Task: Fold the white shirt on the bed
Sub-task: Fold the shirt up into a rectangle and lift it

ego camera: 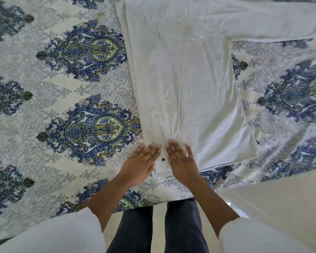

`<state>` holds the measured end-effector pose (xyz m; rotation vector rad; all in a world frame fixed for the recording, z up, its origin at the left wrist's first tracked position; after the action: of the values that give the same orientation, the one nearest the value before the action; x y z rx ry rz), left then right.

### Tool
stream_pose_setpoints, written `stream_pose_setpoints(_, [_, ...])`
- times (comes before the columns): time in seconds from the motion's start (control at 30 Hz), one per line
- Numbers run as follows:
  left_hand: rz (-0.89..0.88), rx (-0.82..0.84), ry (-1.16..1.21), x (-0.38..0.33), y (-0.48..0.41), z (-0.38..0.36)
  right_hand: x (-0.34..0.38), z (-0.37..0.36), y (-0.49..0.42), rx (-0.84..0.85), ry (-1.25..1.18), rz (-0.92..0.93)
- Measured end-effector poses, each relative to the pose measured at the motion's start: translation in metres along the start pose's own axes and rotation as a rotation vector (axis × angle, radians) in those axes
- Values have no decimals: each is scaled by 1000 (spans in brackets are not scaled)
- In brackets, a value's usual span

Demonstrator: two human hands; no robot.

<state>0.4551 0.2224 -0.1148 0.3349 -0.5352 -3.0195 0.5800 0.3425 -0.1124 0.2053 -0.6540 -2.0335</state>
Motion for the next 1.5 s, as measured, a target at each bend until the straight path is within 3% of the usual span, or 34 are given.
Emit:
stream_pose_setpoints(0.07, [-3,-31,-9,-6,3,3,-5,0,7,28,-57,37])
stream_pose_setpoints(0.2, [71,-210,26,-18,-18,35,-25,49,-2,-159,-427,2])
stream_pose_setpoints(0.37, [132,-288,136,-36,-89,83,-84,86,-11,-110,-703,-168])
stream_pose_setpoints(0.57, [231,-307,300,-67,-165,115,-191,97,-20,-217,-680,-664])
stream_pose_setpoints(0.63, [297,-276,374,-76,-192,120,-224,87,-23,-115,-727,-798])
stream_pose_setpoints(0.73, [338,-160,521,-90,-232,124,-253,73,-27,95,-820,-734])
stream_pose_setpoints(0.83, [329,-17,607,-104,-261,113,-273,66,-20,255,-623,-601])
stream_pose_setpoints(0.97, [313,152,633,-125,-274,91,-288,53,5,398,-566,-627])
stream_pose_setpoints(1.07, [343,136,752,-130,-279,90,-294,47,14,411,-660,-652])
stream_pose_setpoints(1.13, [431,22,810,-124,-286,99,-293,51,16,325,-734,-665])
stream_pose_setpoints(1.27, [482,-237,670,-97,-322,127,-283,70,-1,-39,-1171,-678])
stream_pose_setpoints(1.5, [494,-272,37,-47,-406,163,-275,76,-43,-141,-1096,-602])
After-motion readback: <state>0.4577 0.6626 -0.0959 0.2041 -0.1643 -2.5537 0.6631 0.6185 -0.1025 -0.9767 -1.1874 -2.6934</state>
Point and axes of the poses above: each hand's wrist, its own y-axis away from the middle knuckle, its own z-axis out of the back of the hand, x = y × z, the point moved 2 cm from there along -y, towards the middle knuckle, and after that the axes turned 4 degrees about -z, right-handed, at the moved point
